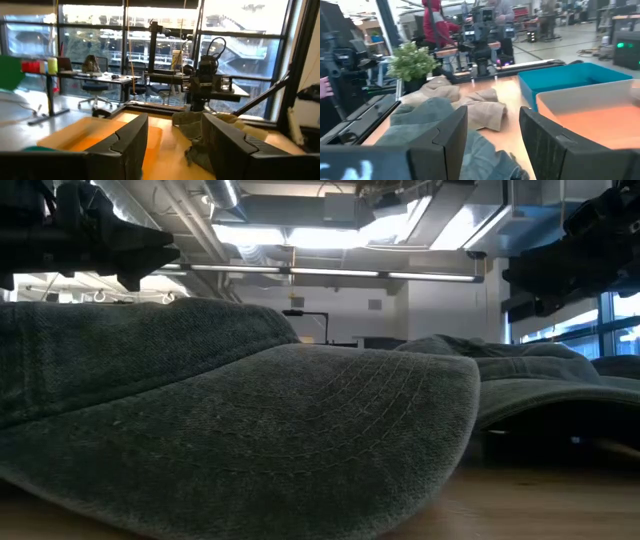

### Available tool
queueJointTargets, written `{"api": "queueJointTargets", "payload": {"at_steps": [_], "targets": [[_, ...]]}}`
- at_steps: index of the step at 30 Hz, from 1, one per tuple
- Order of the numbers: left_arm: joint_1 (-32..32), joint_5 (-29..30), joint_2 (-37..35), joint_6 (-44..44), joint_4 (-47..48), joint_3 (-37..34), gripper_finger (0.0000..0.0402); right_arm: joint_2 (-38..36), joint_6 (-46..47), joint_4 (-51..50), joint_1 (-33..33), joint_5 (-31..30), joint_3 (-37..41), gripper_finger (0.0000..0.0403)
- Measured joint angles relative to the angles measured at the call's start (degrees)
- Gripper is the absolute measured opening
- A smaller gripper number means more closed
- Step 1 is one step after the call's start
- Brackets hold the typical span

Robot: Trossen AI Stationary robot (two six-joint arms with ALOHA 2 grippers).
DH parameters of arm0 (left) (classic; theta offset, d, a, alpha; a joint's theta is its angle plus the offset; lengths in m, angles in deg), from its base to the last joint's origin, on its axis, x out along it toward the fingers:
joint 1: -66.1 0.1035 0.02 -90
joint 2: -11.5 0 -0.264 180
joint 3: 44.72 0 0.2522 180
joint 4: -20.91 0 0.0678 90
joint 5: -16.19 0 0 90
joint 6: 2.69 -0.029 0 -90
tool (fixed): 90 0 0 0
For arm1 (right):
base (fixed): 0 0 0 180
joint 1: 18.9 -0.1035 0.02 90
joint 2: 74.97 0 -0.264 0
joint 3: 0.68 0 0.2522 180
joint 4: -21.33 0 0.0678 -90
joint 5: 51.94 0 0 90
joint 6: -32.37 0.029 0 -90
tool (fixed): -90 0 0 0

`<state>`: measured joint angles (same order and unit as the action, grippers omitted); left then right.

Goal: Pick & Place hat
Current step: Put the middle brown cap into the orange bin

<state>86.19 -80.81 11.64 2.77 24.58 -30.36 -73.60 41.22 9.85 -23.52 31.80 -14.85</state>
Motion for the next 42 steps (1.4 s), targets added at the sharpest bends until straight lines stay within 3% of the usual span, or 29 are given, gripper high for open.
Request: {"api": "queueJointTargets", "payload": {"at_steps": [10, 17, 22, 36, 42], "targets": [[0.0, -0.1, 0.0, -1.6, 0.0, 0.0, 0.0180, 0.0, -0.2, 0.1, 0.0, -0.7, 0.0, 0.0182], [0.0, -0.1, 0.0, -1.6, -0.5, 0.0, 0.0180, 0.0, 1.3, 0.5, 0.0, -3.2, 0.0, 0.0208], [0.0, -0.1, 0.0, -1.6, -0.5, 0.0, 0.0180, 0.0, -4.1, 0.5, 0.0, -3.3, 0.0, 0.0223], [0.0, -0.6, 0.0, 0.8, -0.4, 0.0, 0.0180, 0.0, -4.6, 1.8, 0.0, -3.5, 0.0, 0.0226], [0.0, -0.7, 0.0, 1.8, -0.4, 0.0, 0.0180, 0.0, -5.1, 2.8, 0.0, -8.7, 0.0, 0.0226]]}}
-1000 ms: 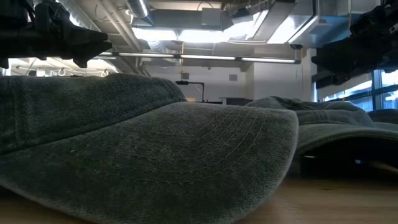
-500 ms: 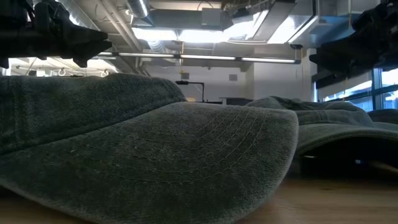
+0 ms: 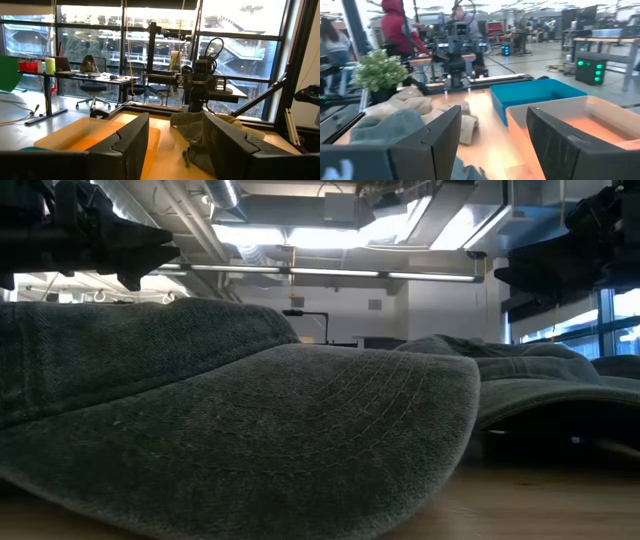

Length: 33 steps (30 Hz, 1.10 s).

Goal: Pick & Place hat
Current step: Put the middle brown cap into the orange bin

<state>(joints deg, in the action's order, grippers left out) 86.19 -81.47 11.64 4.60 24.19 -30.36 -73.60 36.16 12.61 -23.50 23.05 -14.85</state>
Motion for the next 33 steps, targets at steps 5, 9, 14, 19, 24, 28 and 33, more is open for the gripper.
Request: {"api": "queueJointTargets", "payload": {"at_steps": [5, 9, 14, 19, 24, 28, 33], "targets": [[0.0, 0.0, 0.0, 0.0, 0.0, 0.0, 0.0180, 0.0, 0.1, -0.1, 0.0, -0.4, 0.0, 0.0226], [0.0, 0.0, 0.0, 0.0, 0.0, 0.0, 0.0180, 0.0, 0.2, 0.3, 0.0, -0.4, 0.0, 0.0226], [0.0, 0.3, 0.0, 0.0, 0.0, 0.0, 0.0180, 0.1, -1.0, 2.3, 0.0, -0.5, 0.0, 0.0226], [0.0, 0.3, 0.0, 0.0, 0.0, 0.0, 0.0180, 1.1, -0.8, 3.3, 0.0, -0.5, 0.0, 0.0226], [0.0, 0.3, 0.0, 0.0, 0.0, 0.0, 0.0180, 8.2, 0.4, 9.6, 0.0, -0.5, 0.0, 0.0226], [0.0, 0.3, 0.0, 0.0, 0.0, 0.0, 0.0180, 16.7, -1.0, 17.6, 0.0, -0.5, 0.0, 0.0226], [0.0, 0.3, 0.0, 0.0, 0.0, 0.0, 0.0180, 25.0, -2.5, 24.9, 0.0, -0.5, 0.0, 0.0226]]}}
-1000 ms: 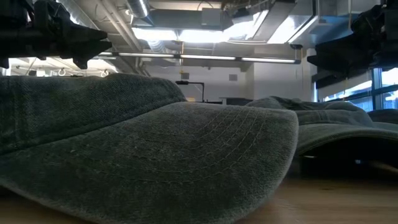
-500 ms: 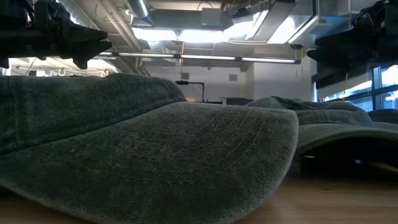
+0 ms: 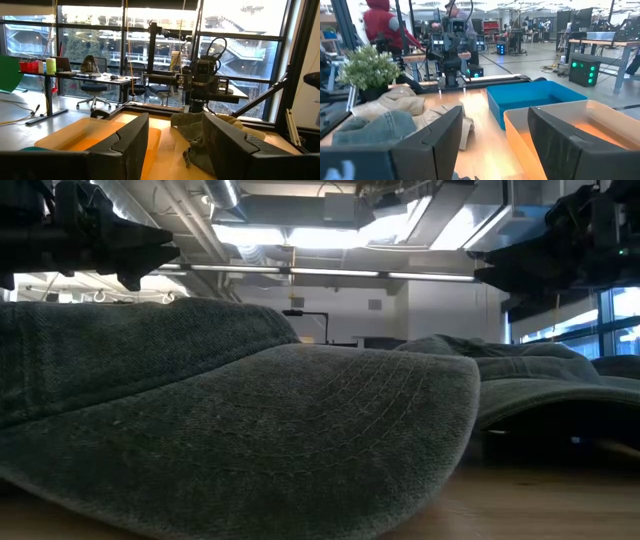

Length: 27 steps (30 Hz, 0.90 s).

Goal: Pick & Place hat
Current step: Put the middle brown cap into the orange bin

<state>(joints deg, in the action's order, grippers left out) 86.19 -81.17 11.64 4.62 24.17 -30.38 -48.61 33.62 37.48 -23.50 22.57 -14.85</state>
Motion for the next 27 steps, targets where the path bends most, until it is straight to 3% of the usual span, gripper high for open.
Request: {"api": "queueJointTargets", "payload": {"at_steps": [7, 15, 19, 27], "targets": [[0.0, 0.0, 0.0, 0.0, 0.0, 0.0, 0.0180, 4.1, 1.1, 5.1, 0.0, -1.5, 0.0, 0.0226], [0.0, 0.0, 0.0, 0.0, 0.0, 0.0, 0.0180, 6.3, 1.5, 4.2, 0.0, -2.9, -1.7, 0.0226], [0.0, -0.2, 0.5, 4.3, -0.8, 0.0, 0.0180, 7.6, 1.3, 4.2, 0.0, -3.0, -1.7, 0.0226], [-2.4, 0.2, 14.7, 7.4, -6.1, 2.4, 0.0180, 8.1, -0.5, 6.9, 0.0, -11.3, -1.7, 0.0226]]}}
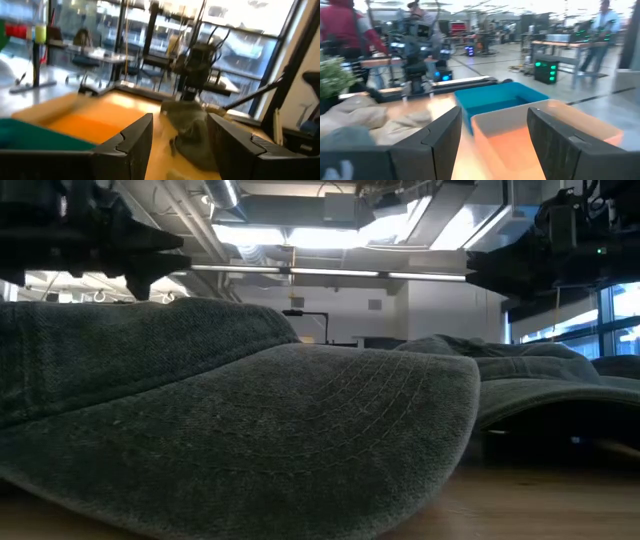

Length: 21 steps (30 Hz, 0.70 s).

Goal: Pick & Place hat
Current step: Put the middle brown cap into the orange bin

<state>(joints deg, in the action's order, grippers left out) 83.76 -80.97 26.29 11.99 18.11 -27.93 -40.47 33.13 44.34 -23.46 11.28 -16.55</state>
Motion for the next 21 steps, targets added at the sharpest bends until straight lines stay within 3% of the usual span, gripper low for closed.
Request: {"api": "queueJointTargets", "payload": {"at_steps": [7, 10, 13, 21], "targets": [[-2.0, -2.9, 19.7, -0.4, 6.3, 10.7, 0.0180, 0.0, 0.0, -0.2, 1.1, -0.1, 0.0, 0.0226], [-3.7, -0.4, 27.7, -2.2, 9.6, 13.8, 0.0180, 0.0, 0.3, -1.1, 1.7, -0.1, 0.0, 0.0226], [-5.3, 2.7, 35.3, -4.7, 8.6, 15.0, 0.0180, 0.0, 0.4, -1.7, 2.1, -0.1, 0.0, 0.0226], [-10.3, 2.0, 50.5, -5.0, 2.5, 15.7, 0.0180, 0.0, 0.2, -2.6, 2.6, -0.1, 0.0, 0.0226]]}}
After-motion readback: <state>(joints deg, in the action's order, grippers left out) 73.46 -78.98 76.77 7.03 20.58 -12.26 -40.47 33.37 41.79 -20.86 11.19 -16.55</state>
